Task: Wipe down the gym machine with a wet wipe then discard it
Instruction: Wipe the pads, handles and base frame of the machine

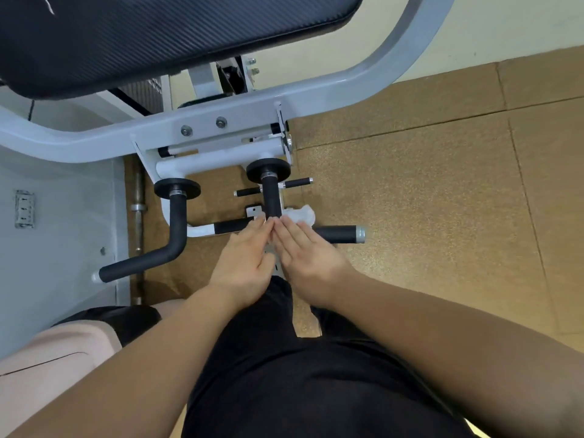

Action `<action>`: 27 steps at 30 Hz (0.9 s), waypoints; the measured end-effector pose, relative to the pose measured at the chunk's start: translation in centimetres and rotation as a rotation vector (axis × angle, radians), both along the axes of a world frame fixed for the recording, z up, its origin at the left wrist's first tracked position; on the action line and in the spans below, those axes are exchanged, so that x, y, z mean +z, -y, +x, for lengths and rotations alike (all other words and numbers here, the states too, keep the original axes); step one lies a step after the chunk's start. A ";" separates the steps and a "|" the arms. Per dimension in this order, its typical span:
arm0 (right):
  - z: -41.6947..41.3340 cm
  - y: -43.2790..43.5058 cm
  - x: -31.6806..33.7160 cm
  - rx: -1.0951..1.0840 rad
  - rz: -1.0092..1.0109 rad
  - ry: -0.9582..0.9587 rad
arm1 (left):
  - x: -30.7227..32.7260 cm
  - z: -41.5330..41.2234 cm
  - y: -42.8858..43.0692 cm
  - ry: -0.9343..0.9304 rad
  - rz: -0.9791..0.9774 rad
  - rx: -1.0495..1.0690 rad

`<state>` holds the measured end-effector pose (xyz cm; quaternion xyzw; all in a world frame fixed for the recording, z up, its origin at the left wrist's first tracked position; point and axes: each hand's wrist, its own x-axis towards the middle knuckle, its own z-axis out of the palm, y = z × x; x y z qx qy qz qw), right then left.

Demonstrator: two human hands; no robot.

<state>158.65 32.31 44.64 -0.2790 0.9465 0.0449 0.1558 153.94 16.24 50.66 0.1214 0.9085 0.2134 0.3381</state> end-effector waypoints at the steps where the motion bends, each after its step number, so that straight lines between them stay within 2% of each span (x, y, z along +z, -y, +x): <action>1: 1.1 -0.8 -0.2 -0.031 -0.035 -0.033 | 0.0 0.0 -0.5 -0.034 -0.051 -0.083; 4: 4.1 -3.6 -0.3 -0.161 -0.147 -0.166 | -0.2 0.1 -2.1 -0.073 -0.173 -0.295; 7: 6.3 -6.1 0.1 -0.263 -0.181 -0.223 | -0.1 0.1 -3.3 -0.069 -0.227 -0.345; 15: 6.6 -6.7 -0.1 -0.494 -0.400 -0.067 | 0.7 -1.7 -4.1 -0.039 -0.328 -0.421; 17: 5.9 -5.8 0.1 -0.520 -0.351 -0.025 | 0.9 -1.8 -4.2 -0.025 -0.339 -0.428; 22: 2.9 -3.3 1.7 -0.419 -0.033 0.038 | 1.1 -2.6 -3.2 -0.036 -0.316 -0.478; 27: 0.6 0.0 1.4 -0.256 -0.008 0.059 | 1.6 -2.9 1.0 -0.078 -0.350 -0.416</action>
